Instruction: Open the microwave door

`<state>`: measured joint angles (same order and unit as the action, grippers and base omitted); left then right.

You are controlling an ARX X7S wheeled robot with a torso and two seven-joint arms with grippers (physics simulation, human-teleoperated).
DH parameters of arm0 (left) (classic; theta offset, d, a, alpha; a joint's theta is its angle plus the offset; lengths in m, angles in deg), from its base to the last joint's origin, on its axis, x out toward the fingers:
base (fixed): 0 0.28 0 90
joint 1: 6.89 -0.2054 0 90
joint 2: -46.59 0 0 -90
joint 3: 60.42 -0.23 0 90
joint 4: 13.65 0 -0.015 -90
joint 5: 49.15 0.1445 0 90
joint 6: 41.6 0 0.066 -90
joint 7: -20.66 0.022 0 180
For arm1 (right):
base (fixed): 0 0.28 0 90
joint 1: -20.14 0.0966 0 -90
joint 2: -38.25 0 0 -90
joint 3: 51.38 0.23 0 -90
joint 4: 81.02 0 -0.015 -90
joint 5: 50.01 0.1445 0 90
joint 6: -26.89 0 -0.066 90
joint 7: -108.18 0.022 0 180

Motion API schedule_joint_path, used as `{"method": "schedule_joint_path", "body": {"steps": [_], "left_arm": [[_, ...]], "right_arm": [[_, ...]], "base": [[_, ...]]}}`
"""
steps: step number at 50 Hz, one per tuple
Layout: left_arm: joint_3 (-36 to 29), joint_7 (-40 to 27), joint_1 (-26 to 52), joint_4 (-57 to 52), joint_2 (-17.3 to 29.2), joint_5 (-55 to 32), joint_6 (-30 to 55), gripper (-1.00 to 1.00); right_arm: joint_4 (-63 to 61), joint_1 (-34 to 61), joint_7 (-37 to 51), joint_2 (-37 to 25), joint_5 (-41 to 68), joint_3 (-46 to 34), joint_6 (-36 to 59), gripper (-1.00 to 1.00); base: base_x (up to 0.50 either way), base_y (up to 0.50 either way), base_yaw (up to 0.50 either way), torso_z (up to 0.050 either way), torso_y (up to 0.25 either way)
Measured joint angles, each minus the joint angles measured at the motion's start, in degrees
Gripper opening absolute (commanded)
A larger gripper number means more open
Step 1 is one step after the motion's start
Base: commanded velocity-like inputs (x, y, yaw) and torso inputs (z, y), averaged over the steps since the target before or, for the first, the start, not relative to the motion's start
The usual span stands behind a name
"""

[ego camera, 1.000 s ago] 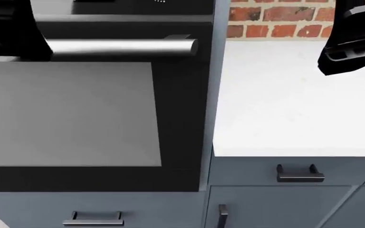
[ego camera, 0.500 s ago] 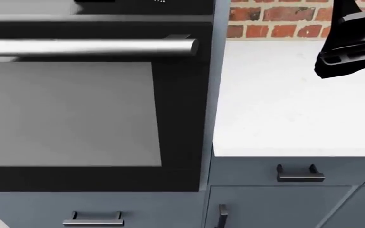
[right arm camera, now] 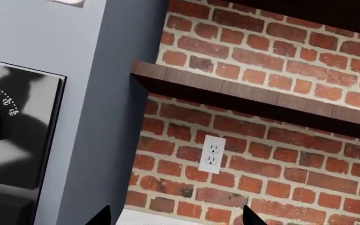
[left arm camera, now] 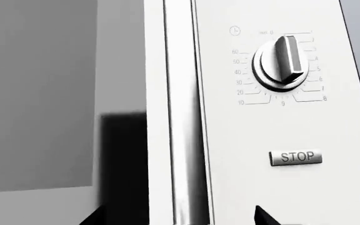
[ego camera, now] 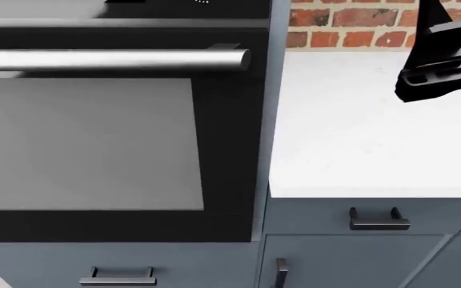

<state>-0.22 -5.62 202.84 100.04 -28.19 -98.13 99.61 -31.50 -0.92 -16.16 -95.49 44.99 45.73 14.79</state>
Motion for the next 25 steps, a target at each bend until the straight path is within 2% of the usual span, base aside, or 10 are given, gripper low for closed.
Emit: {"method": "schedule_joint_path", "body": {"steps": [11, 18, 19, 25], "left_arm": [[-4.1, 10.3, 7.1, 29.3, -7.9, 8.9, -15.5, 1.00], [-4.4, 13.3, 9.5, 39.8, -11.1, 9.4, -21.8, 1.00], [-4.2, 13.4, 9.7, 40.8, -11.4, 9.2, -22.3, -1.00], [-1.7, 16.9, 10.4, 44.2, -13.3, 12.9, -24.3, -1.00]], "right_arm": [[-0.6, -2.0, -1.9, -0.2, -2.1, 0.3, -0.6, 1.00], [-0.9, -3.0, -2.5, -0.4, -2.6, 0.5, -1.1, 1.00], [-1.0, -3.2, -2.6, -0.5, -2.7, 0.6, -1.2, 1.00], [-1.3, -4.3, -3.4, -0.6, -3.8, 0.7, -1.6, 1.00]], "base": [[0.00, 0.00, 0.00, 0.000, 0.000], [0.00, 0.00, 0.00, 0.000, 0.000], [0.00, 0.00, 0.00, 0.000, 0.000], [0.00, 0.00, 0.00, 0.003, 0.000]]}}
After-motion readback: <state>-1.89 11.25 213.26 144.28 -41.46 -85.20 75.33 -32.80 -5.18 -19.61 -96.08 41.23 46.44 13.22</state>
